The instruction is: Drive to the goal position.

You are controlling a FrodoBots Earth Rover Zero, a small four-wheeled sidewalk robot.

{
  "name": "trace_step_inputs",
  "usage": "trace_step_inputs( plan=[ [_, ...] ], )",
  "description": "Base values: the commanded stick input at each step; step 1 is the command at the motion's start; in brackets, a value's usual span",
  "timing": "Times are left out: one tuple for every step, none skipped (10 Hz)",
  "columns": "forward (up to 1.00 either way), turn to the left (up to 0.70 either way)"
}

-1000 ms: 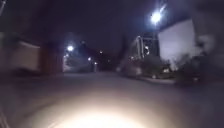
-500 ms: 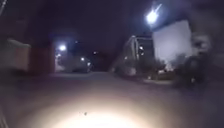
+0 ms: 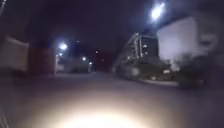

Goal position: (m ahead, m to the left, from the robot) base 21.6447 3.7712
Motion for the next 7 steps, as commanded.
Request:
trace_step_inputs(
  plan=[
    [0.70,0.00],
    [0.70,0.00],
    [0.70,0.00],
    [0.70,0.00],
    [0.70,0.00],
    [0.70,0.00],
    [0.70,0.00]
  ],
)
